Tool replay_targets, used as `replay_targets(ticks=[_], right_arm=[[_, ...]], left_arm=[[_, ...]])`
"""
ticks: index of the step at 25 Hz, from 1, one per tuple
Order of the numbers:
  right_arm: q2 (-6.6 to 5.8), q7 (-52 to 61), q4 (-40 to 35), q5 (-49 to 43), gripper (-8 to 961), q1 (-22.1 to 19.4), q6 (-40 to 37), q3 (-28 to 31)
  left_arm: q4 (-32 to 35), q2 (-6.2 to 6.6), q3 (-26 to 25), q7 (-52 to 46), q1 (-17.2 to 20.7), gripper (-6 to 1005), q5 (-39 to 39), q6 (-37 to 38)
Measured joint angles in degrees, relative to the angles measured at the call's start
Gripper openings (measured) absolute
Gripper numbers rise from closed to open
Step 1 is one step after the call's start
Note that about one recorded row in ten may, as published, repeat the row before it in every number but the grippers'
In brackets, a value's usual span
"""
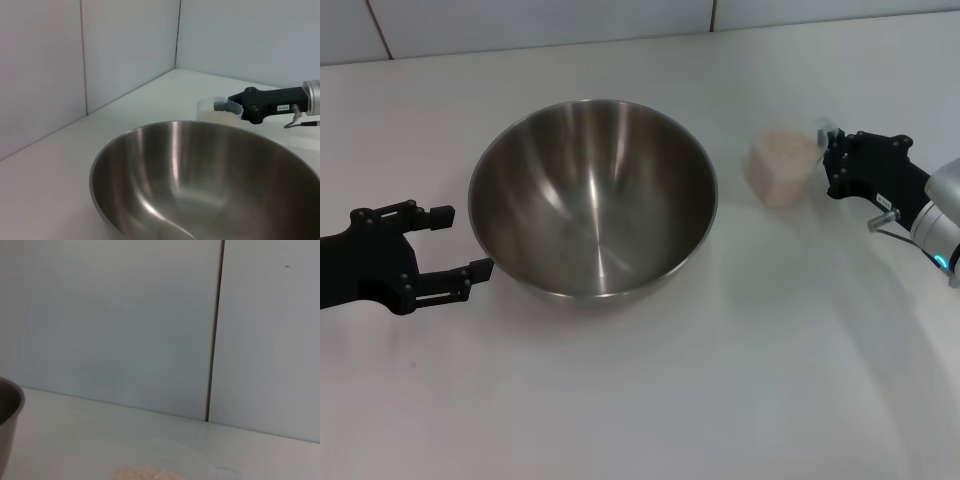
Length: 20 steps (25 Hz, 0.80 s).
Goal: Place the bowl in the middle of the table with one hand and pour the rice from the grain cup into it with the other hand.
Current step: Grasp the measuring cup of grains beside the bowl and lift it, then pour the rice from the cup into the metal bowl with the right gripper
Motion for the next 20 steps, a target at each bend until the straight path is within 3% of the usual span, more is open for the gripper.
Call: replay_targets(ticks=[9, 16, 20], right_arm=[[0.00, -2.8, -0.2, 1.5, 13, -1.5, -5.0, 0.4], [-0.01, -7.3, -0.3, 5.0, 9, -2.6, -21.1, 1.4], [0.03, -17.7, 2.1, 5.1, 13, -0.2, -27.8, 3.4]], left_arm=[[0.0, 0.00, 0.0, -0.1, -0.1, 805, 0.0, 0.1], [2.3, -0.06, 0.6, -0.7, 0.2, 806, 0.0, 0.5], [3.1, -0.13, 0.9, -0.9, 0.2, 806, 0.0, 0.4]])
